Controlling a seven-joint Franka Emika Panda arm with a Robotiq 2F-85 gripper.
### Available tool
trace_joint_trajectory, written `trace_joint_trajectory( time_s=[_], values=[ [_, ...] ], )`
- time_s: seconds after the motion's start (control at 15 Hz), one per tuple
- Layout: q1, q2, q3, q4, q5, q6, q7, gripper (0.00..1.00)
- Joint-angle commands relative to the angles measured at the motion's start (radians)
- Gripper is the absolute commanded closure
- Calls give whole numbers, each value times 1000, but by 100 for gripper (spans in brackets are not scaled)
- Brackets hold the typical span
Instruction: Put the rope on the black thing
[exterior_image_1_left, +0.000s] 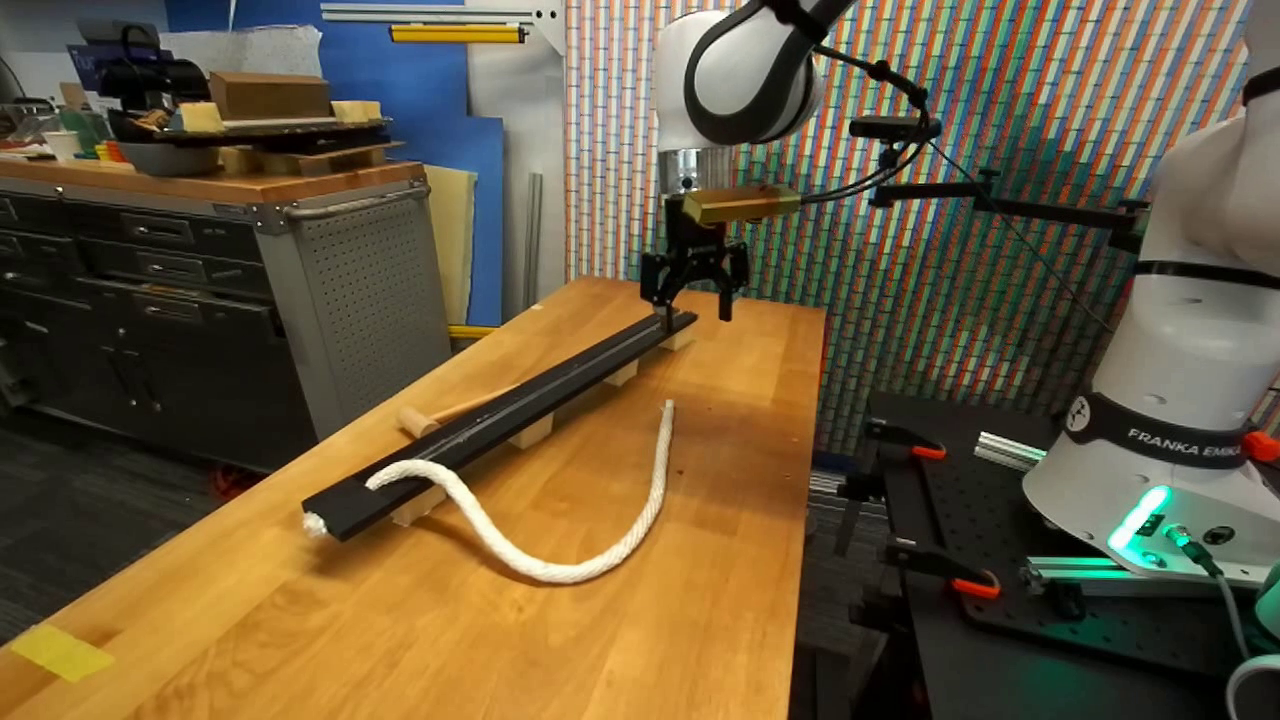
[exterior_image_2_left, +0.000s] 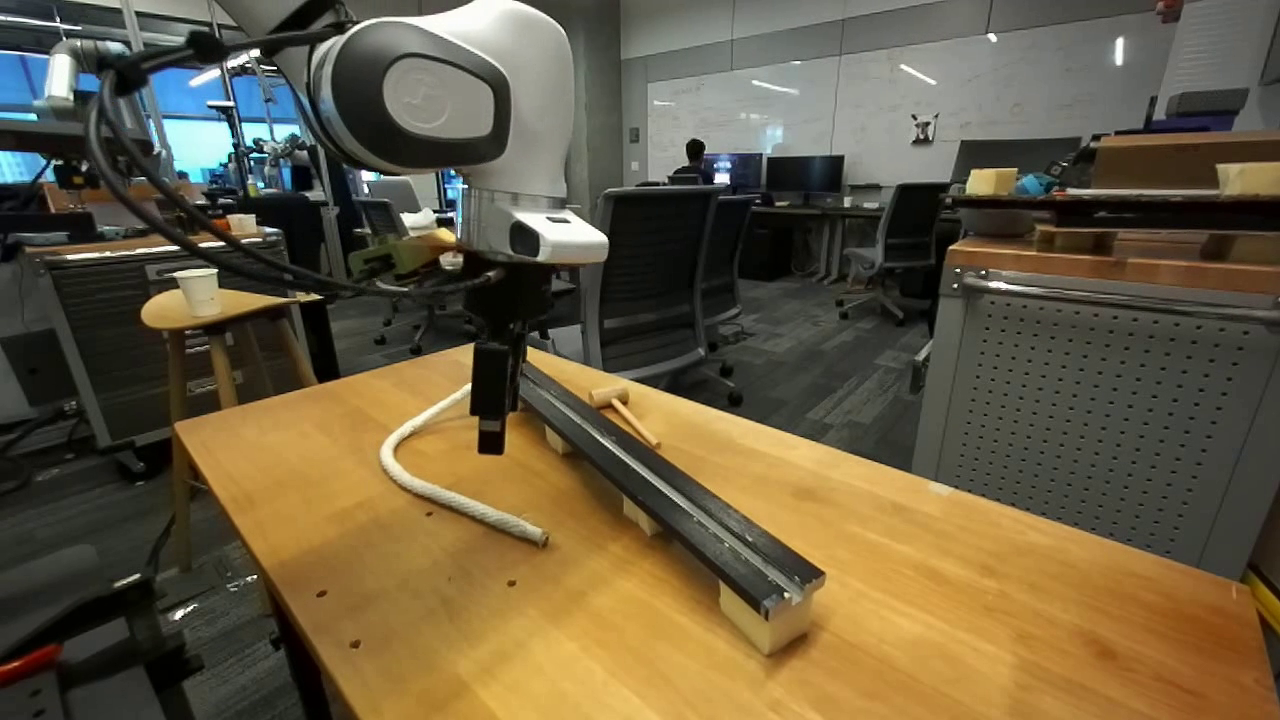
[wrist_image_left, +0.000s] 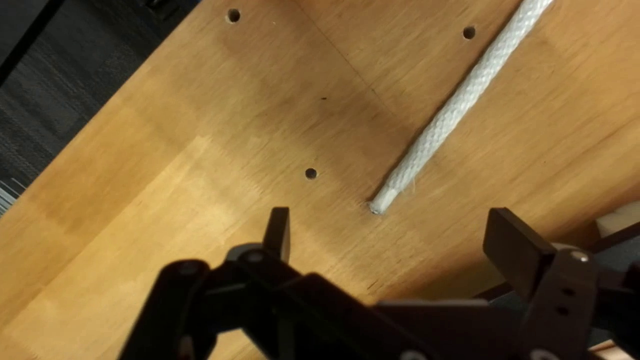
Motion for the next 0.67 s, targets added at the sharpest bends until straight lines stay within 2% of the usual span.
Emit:
trace_joint_trajectory(
  time_s=[0.0, 0.6],
  values=[
    [3, 61, -6, 33, 53, 63, -65, 0],
    [1, 162, 11, 75, 220, 136, -133, 0]
  ],
)
